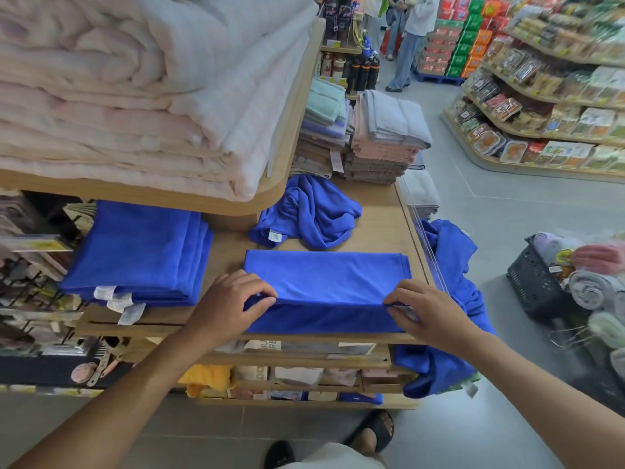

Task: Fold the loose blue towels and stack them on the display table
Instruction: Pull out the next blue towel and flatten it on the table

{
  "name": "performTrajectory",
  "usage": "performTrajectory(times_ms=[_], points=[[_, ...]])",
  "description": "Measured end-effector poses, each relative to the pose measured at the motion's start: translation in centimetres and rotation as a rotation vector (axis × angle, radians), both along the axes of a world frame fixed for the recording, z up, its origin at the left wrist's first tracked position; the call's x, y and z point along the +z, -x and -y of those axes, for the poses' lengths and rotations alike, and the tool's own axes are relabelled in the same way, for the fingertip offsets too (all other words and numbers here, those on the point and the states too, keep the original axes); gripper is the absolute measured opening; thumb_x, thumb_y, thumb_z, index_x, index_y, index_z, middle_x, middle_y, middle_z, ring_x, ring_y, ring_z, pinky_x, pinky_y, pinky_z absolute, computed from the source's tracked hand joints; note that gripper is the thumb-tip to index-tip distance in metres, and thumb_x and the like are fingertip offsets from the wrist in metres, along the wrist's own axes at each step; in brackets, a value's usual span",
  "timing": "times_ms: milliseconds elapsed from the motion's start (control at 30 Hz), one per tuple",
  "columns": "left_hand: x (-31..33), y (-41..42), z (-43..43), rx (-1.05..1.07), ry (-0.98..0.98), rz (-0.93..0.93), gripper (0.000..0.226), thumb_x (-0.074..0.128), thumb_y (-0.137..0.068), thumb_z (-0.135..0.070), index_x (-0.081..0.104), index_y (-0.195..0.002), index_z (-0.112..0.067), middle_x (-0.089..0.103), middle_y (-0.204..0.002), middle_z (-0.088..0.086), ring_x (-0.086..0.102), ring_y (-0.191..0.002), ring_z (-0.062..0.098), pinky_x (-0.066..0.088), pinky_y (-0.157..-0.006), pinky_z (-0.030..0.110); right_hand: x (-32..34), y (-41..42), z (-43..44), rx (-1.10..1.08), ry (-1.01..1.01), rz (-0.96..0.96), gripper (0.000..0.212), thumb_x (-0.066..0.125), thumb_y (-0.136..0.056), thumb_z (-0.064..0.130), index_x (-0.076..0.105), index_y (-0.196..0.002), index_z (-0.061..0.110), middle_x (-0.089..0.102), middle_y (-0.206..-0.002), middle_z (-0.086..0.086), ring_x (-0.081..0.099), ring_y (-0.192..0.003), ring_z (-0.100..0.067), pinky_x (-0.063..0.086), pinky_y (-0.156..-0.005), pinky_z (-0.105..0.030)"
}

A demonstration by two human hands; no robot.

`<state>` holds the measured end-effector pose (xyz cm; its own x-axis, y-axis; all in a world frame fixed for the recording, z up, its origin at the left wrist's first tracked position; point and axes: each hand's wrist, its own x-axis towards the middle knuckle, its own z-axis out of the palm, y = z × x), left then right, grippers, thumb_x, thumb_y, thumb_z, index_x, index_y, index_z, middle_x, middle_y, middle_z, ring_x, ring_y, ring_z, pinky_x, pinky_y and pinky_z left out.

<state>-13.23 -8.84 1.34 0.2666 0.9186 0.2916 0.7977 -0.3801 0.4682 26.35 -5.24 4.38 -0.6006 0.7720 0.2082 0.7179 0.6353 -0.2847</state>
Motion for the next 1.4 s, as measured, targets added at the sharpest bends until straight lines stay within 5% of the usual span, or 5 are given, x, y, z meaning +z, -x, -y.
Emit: performTrajectory(times_ms=[267, 467, 867, 1267, 1400], points=[[-0.6, -1.3, 1.3, -0.033, 0.09, -0.118, 0.025, 0.048, -0.097, -0.053, 0.069, -0.097, -0.039, 0.064, -0.094, -0.024, 0.055, -0.094, -0.001, 0.046, -0.085, 0.03, -1.1, 2.0, 0.2, -0.02, 0.104, 0.11, 0.023, 0.055, -0.094, 0.05, 0.071, -0.093, 0.034, 0.062, -0.094, 0.018, 0.054, -0.086, -0.006, 0.049, -0.073, -0.03], [-1.6, -7.2, -4.3, 0.192, 0.059, -0.017, 0.039, 0.055, -0.097, -0.01, 0.061, -0.135, -0.012, 0.061, -0.135, 0.003, 0.053, -0.129, 0.022, 0.041, -0.109, 0.036, -3.9, 15.7, -3.0, -0.133, 0.149, -0.08, 0.048, 0.05, -0.103, 0.023, 0.049, -0.148, 0.008, 0.049, -0.153, -0.008, 0.041, -0.143, -0.024, 0.032, -0.118, -0.037], [-5.7, -6.0, -4.4, 0.254, 0.206, -0.374, 0.074, 0.018, -0.1, -0.059, 0.012, -0.163, -0.02, 0.006, -0.17, -0.006, 0.001, -0.156, 0.011, -0.002, -0.126, 0.037, -8.2, 5.1, -3.0, -0.616, 0.196, 0.181, 0.094, 0.001, -0.091, 0.08, 0.005, -0.164, 0.022, 0.0, -0.172, 0.007, -0.004, -0.158, -0.011, 0.0, -0.128, -0.043], [-5.2, -7.1, -4.1, 0.273, 0.249, -0.387, 0.079, 0.026, -0.1, -0.06, 0.004, -0.163, -0.018, -0.003, -0.17, -0.003, -0.007, -0.156, 0.013, -0.003, -0.127, 0.041, -7.1, 2.6, -1.9, -0.696, 0.225, 0.191, 0.094, 0.005, -0.091, 0.077, 0.005, -0.164, 0.018, 0.016, -0.169, -0.013, 0.013, -0.156, -0.029, 0.014, -0.127, -0.043], [-4.5, -9.3, -4.2, 0.214, 0.233, -0.364, 0.078, 0.027, -0.099, -0.054, 0.002, -0.163, -0.016, -0.006, -0.17, -0.001, -0.01, -0.156, 0.014, -0.005, -0.126, 0.044, -6.0, 2.7, -2.7, -0.74, 0.187, 0.217, 0.095, 0.041, -0.094, 0.07, 0.015, -0.161, 0.007, 0.045, -0.15, -0.015, 0.043, -0.136, -0.033, 0.036, -0.112, -0.042]])
